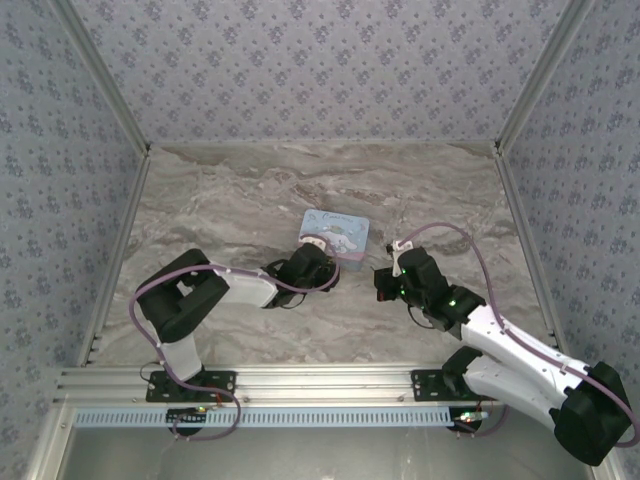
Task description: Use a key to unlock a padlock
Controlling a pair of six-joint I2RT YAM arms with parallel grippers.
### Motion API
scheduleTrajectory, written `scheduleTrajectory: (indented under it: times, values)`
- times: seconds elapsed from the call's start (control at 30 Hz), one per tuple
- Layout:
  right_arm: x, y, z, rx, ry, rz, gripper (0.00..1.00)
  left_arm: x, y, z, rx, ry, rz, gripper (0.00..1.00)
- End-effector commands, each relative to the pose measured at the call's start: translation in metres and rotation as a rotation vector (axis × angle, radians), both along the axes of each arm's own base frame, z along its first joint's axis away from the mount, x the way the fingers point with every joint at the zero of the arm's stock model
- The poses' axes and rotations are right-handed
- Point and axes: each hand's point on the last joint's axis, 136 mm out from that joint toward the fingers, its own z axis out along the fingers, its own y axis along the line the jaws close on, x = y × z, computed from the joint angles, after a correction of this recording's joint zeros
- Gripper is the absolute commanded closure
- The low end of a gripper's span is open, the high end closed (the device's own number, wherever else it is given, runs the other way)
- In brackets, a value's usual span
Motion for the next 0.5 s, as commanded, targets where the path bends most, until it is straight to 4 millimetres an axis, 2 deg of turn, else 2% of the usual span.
scheduleTrajectory:
  times: [0.0, 0.47]
  values:
    - [-0.0020, 0.0021, -0.0027, -0.002, -0.003, 0.021, 1.00, 0.0063, -0.0064, 0.0052, 0.010, -0.026, 0.003, 0.57]
    - [-0.0036, 0.0014, -0.0050, -0.002, 0.002, 0.021, 1.00, 0.0078, -0.0063, 0.0124, 0.014, -0.033, 0.006, 0.70]
